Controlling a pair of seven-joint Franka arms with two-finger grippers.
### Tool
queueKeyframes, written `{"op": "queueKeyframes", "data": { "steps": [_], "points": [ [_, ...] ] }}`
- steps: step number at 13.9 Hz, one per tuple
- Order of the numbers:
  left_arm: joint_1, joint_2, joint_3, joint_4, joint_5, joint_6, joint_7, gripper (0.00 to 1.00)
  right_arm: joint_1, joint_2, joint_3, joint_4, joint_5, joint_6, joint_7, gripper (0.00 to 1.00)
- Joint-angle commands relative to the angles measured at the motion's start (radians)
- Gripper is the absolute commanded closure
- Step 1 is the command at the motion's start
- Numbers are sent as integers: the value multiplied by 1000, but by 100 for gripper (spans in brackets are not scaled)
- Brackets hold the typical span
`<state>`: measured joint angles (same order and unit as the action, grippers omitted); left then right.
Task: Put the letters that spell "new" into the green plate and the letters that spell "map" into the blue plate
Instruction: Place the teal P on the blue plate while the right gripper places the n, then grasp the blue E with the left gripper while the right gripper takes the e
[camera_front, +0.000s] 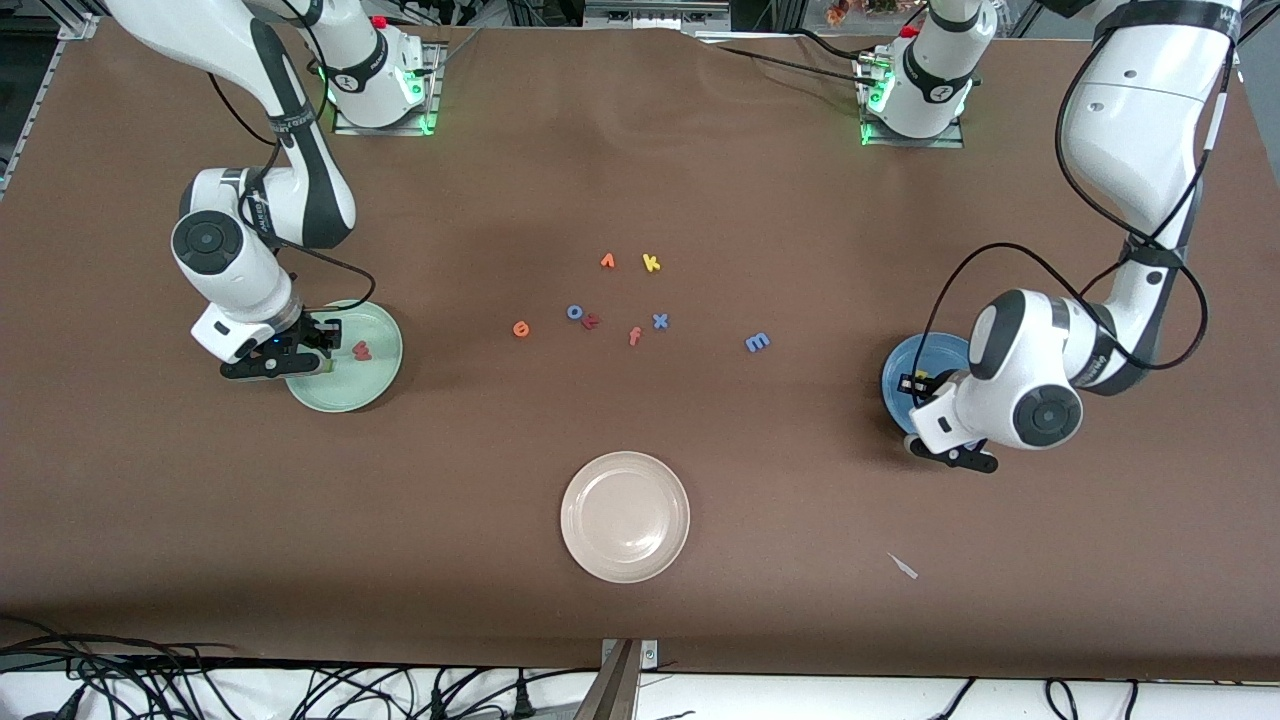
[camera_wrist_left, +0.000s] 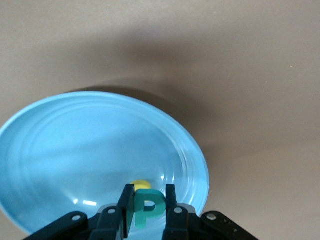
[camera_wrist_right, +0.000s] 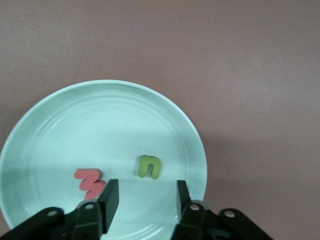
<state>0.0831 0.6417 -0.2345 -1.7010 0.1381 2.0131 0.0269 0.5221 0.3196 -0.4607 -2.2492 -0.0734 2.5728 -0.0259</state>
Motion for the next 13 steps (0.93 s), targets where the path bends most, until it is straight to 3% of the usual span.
{"op": "queueKeyframes", "data": {
  "steps": [1,2,4,9,13],
  "points": [
    [21,-141,-6,-242,17,185,13,74,1,-16,37,-12,61,4,1,39],
    [23,-149,-6,-259,21,205,11,56,1,-17,65,-12,93,1,27,37],
    [18,-151,-9,-237,20,188,1,0,3,-23,120,-7,103,-11,127,32],
    [-45,-142,-11,-170,5,127,-51,0,7,-22,298,19,103,-22,507,29],
    [-85,-131,-87,-167,5,144,-116,0,36,12,355,62,103,-19,711,29]
  ]
}}
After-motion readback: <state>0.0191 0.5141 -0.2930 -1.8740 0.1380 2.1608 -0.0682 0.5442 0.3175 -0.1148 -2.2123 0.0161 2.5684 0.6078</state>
